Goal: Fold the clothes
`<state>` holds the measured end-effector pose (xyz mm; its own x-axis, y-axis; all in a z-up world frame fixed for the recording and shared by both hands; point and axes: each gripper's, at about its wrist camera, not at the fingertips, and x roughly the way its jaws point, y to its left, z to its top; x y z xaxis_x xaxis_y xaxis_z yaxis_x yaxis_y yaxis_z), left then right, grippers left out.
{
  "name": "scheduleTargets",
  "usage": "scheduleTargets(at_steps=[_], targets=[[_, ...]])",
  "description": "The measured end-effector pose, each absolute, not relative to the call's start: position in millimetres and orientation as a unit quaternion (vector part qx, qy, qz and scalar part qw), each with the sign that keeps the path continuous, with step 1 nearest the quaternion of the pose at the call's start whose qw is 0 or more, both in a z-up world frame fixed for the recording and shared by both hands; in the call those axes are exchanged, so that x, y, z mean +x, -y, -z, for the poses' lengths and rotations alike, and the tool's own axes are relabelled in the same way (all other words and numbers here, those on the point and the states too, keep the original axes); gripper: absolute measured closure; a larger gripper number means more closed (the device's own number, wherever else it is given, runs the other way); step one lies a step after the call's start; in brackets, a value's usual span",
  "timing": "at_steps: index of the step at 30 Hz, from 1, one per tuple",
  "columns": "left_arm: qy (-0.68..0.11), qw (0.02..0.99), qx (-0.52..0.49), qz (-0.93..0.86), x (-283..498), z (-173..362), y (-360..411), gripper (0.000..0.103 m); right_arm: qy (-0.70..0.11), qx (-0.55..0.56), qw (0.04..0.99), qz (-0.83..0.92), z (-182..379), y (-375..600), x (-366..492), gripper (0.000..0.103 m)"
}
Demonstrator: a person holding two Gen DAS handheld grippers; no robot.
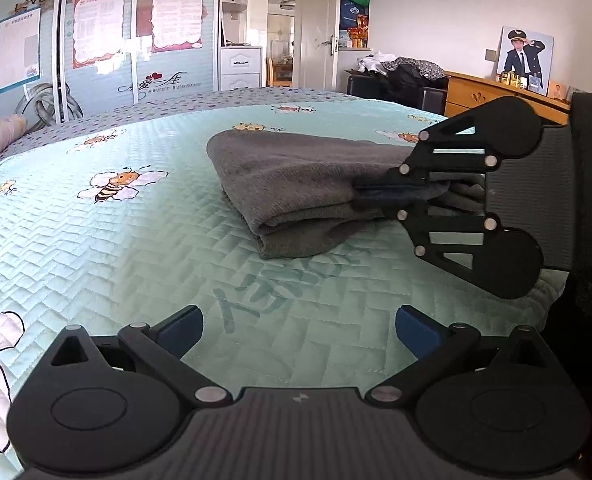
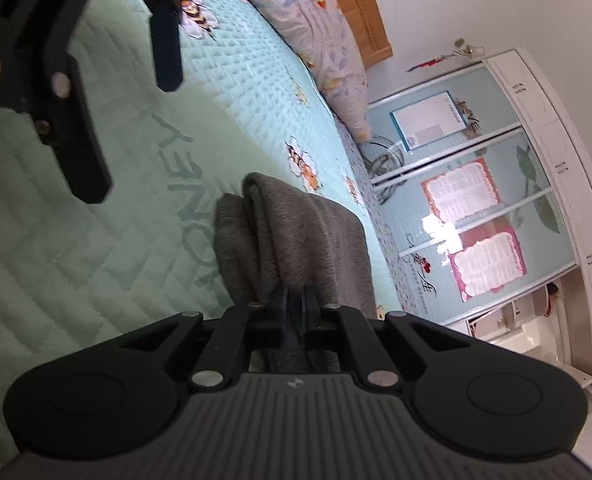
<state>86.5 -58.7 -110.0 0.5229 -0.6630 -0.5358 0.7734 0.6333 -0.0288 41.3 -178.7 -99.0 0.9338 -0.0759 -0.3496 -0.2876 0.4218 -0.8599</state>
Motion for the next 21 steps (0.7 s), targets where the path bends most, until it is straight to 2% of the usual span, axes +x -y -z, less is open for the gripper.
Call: scheduleTargets(at_steps=[15,18,19,21], targets=[[-0.259,0.865,0.103,0.418,84,110,59,0.001,-0.165,-0.559,0.811,-0.055,117,168,32,0.078],[-0.258,0.865,0.101,0.417,83,110,58,0.001,-0.172,-0.537,0.824,-0.058,111,170,36,0.085],[-0.259,0.866,0.100,0.416,84,110,58,0.001,-0.176,-0.527,0.829,-0.059,107,171,37,0.095],[-0.261,0.866,0.099,0.415,84,111,58,0.001,-0.182,-0.517,0.834,-0.063,104,171,38,0.098]])
